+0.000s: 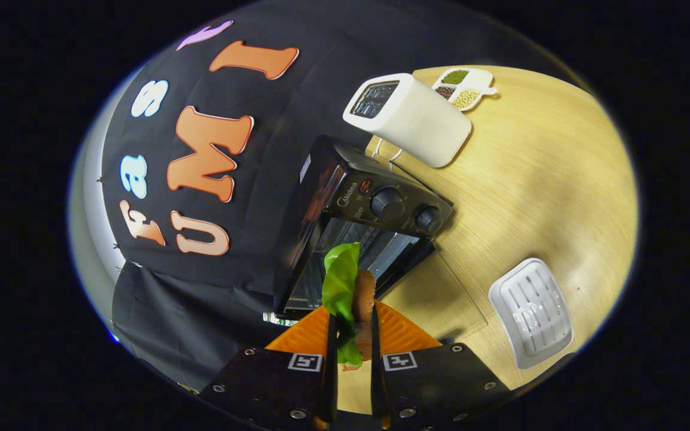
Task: Open the toaster oven, put the food inside, and close the toaster oven door.
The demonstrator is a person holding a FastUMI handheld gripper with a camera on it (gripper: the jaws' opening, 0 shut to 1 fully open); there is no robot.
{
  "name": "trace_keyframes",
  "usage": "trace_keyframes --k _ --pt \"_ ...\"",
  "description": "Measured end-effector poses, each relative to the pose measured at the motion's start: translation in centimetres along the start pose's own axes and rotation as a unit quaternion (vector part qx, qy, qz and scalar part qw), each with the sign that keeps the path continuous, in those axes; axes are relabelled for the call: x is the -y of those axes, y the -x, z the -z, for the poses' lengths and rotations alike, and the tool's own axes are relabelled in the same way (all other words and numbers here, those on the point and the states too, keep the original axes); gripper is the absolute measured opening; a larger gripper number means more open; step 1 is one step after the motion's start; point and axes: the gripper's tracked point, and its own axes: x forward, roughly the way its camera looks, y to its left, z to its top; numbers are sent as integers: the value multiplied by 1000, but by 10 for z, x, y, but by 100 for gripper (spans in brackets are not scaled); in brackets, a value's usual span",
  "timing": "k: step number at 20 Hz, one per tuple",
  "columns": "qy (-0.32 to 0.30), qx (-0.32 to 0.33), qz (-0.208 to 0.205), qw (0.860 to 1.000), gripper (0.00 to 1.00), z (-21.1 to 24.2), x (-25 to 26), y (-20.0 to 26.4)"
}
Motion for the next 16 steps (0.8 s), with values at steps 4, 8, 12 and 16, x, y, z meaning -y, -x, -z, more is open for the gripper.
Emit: trace_keyframes --k 4,8,12,16 --pt "-51 39 -1 998 23 -10 -1 -39" --pt "-71 71 12 995 23 -7 0 -79" --pt "-105 131 0 986 23 -11 -9 -111" --pt "-134 175 17 975 28 -6 -11 -132"
